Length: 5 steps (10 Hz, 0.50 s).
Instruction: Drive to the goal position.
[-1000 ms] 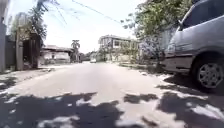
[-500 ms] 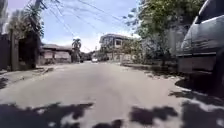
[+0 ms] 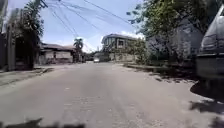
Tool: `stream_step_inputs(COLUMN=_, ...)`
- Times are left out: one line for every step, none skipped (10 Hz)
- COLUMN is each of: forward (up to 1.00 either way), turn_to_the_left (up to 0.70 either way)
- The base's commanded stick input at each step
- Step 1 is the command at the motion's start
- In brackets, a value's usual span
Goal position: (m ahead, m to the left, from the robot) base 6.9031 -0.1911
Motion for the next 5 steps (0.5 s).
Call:
stream_step_inputs(forward=1.00, turn_to_the_left=-0.37)
stream_step_inputs(forward=1.00, turn_to_the_left=-0.11)
stream_step_inputs(forward=1.00, turn_to_the_left=0.02)
stream_step_inputs(forward=1.00, turn_to_the_left=0.02)
stream_step_inputs(forward=1.00, turn_to_the_left=0.02)
